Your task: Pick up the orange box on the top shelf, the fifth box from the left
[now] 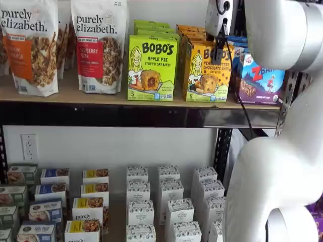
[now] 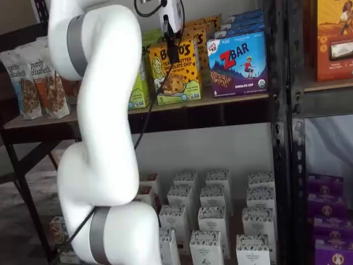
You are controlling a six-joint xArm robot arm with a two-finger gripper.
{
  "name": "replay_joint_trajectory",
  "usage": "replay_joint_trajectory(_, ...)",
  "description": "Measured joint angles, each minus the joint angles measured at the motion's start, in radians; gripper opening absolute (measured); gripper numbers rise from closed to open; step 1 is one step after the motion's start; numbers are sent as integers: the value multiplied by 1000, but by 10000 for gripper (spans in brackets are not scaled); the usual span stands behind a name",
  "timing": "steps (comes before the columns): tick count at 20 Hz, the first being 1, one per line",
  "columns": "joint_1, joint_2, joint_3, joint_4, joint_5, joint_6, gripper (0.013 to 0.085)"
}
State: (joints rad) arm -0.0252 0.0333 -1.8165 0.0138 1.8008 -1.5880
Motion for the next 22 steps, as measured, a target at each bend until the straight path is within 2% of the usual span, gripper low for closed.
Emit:
replay_joint_trajectory(3,0,-1,1,-1,1,0,450)
replay_joint_trajectory(13,6,-19,30,-15,-29,3,450)
replay_joint_trajectory(17,11,-17,25,-16,-14,8,450)
replay_joint_trajectory(18,12,-15,21,-16,-6,8,410)
replay_joint_trajectory(19,13,-13,17,-16,2,10,410)
replay_joint_trajectory(22,14,-19,21,-13,4,11,330)
